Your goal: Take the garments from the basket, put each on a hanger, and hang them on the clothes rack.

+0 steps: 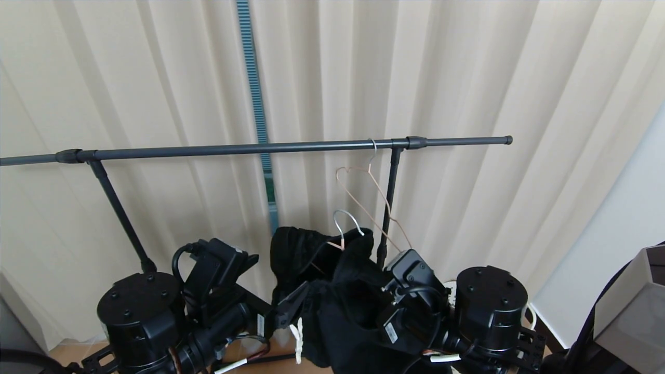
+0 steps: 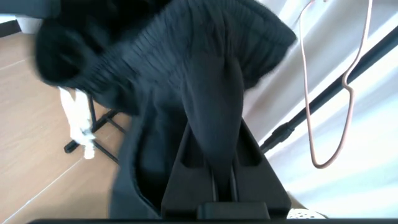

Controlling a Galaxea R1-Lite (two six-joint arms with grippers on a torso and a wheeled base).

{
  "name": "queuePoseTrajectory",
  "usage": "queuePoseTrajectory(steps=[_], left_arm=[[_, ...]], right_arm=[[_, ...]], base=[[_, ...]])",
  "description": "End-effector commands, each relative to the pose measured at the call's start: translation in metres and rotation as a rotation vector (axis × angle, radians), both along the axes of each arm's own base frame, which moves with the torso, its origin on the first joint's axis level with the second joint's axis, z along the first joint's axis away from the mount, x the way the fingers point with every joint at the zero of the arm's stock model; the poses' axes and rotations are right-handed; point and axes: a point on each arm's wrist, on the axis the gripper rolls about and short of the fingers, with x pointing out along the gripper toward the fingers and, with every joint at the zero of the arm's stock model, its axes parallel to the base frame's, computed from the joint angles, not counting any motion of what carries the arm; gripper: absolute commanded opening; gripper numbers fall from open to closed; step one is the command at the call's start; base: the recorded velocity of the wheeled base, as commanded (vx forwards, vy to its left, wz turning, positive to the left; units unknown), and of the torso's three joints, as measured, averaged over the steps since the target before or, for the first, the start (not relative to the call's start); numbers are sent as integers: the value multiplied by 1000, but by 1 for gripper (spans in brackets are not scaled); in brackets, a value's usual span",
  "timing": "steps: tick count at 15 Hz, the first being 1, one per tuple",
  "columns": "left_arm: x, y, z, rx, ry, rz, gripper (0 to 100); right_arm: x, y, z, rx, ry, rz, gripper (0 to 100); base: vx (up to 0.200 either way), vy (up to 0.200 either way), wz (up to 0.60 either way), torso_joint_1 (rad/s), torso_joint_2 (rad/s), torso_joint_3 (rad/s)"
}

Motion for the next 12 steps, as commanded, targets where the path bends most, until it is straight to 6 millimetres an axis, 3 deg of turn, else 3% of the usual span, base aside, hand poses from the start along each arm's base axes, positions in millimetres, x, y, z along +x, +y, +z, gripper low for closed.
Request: queuePoseTrajectory(steps=[1, 7, 11, 12], left_arm=[[-7, 5, 13, -7, -52, -6, 100], [-5, 19, 26, -31, -99, 36, 100], [-4, 83, 55, -49, -85, -7, 100], [-6, 91, 61, -48, -73, -16, 100]], right_arm=[[1, -1, 0, 3, -1, -3, 0], [13, -26, -3, 14, 45, 47, 0], [11, -61, 29, 96, 54, 248, 0], [12, -66, 34, 101, 71, 281, 0]], base=[[0, 0, 0, 0, 0, 0], [0, 0, 0, 0, 0, 0], [0, 0, 0, 0, 0, 0], [0, 0, 0, 0, 0, 0]])
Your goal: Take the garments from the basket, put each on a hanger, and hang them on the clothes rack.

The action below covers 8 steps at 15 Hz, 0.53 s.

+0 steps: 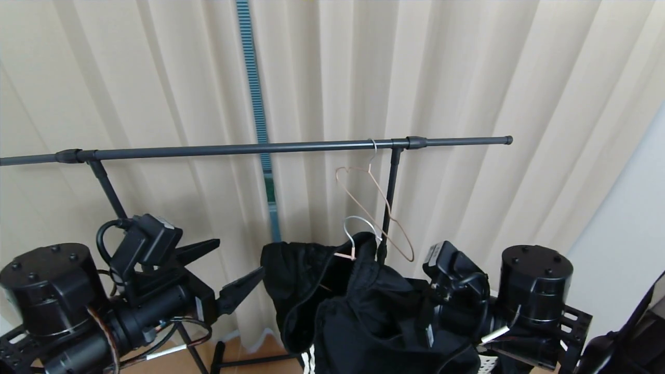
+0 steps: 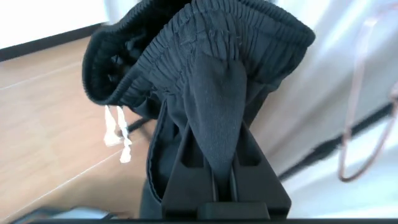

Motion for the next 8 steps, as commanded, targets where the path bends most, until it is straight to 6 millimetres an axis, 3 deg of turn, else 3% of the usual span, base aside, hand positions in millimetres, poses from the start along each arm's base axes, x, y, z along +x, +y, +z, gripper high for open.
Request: queuePoseTrajectory(steps=[1, 3, 6, 8], left_arm=[[-12, 34, 44, -14, -58, -7, 100], [-20, 34, 57, 94, -12, -108, 100], [-27, 30, 54, 217, -34, -360, 100], [-30, 7, 49, 225, -25, -529, 100]], right_arm=[[0, -23, 34, 50, 3, 85, 0], [7, -29, 52, 47, 69, 173, 0], [10, -26, 55, 14, 77, 275, 0], [6, -27, 51, 35, 102, 358, 0]], base=[[0, 0, 0, 0, 0, 0], [0, 0, 0, 0, 0, 0], [0, 0, 0, 0, 0, 0], [0, 0, 0, 0, 0, 0]])
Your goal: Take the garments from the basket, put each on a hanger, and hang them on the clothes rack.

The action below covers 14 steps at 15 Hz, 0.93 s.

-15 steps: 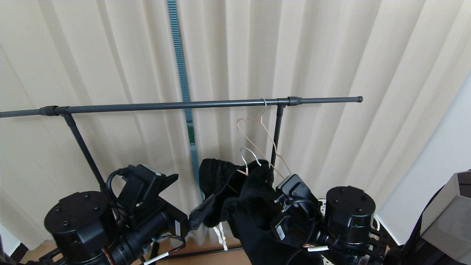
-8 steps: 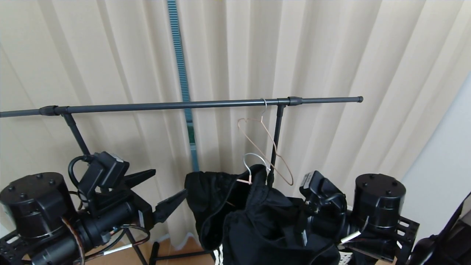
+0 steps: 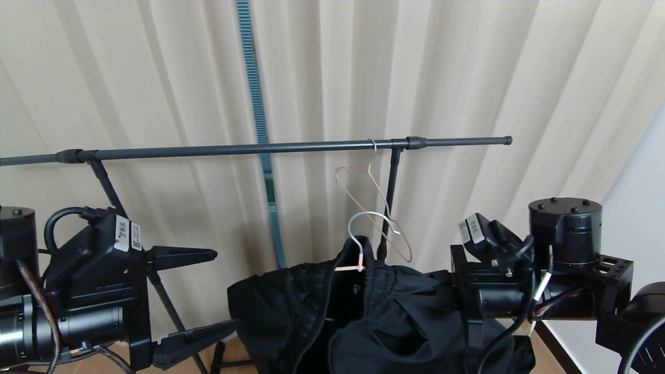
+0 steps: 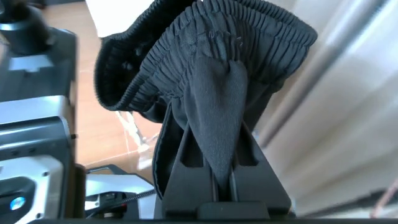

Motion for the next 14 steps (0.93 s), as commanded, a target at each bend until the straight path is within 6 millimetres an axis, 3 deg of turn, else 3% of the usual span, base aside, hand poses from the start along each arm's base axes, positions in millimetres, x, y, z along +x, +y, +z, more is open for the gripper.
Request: queuePoseTrajectory(steps=[1, 4, 9, 14], left_arm=[[-1, -20, -1, 8, 9, -120, 100], [17, -36, -9, 24, 53, -169, 100], [33, -45, -26, 60, 81, -195, 100], [39, -54, -39, 65, 97, -225, 100]], right_arm=[[-2, -1, 3, 10, -5, 15, 0], [-8, -3, 3, 15, -4, 32, 0], [-21, 0, 6, 33, -6, 97, 0], [-29, 3, 8, 53, -2, 168, 0]], base=[[0, 0, 0, 0, 0, 0], [0, 0, 0, 0, 0, 0], [0, 0, 0, 0, 0, 0], [0, 0, 0, 0, 0, 0]])
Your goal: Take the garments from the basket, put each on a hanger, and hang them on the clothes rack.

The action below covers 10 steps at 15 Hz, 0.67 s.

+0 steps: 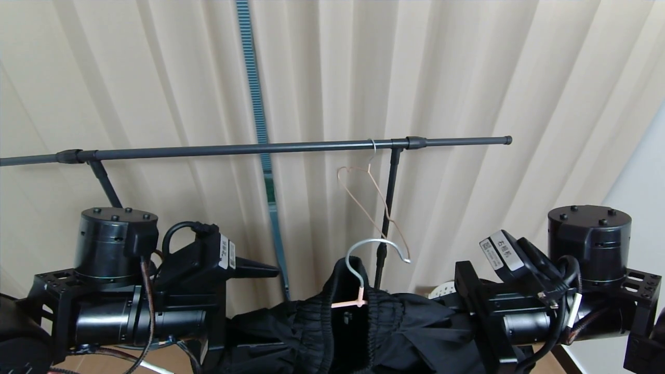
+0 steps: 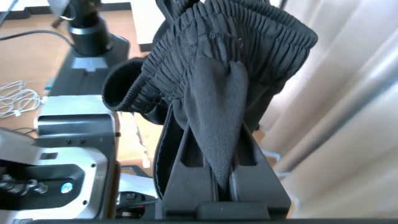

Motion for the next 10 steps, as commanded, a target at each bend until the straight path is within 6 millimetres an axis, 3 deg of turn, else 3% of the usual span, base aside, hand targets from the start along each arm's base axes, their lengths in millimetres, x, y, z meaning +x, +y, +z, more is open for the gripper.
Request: queuePoseTrajectory(steps=[1, 5, 6, 10], left_arm=[[1, -5, -10, 17, 36, -18, 100], [-1, -6, -20, 24, 52, -24, 100], [0, -6, -21, 22, 47, -22, 0], [-1, -6, -19, 17, 36, -22, 0]], right_arm=[[-2, 0, 1, 6, -3, 10, 0], [-2, 0, 2, 14, -2, 28, 0], [-2, 0, 2, 14, -2, 28, 0], [-3, -1, 0, 10, 2, 27, 0]], base=[[0, 0, 0, 0, 0, 0], [0, 0, 0, 0, 0, 0], [0, 0, 0, 0, 0, 0], [0, 0, 0, 0, 0, 0]])
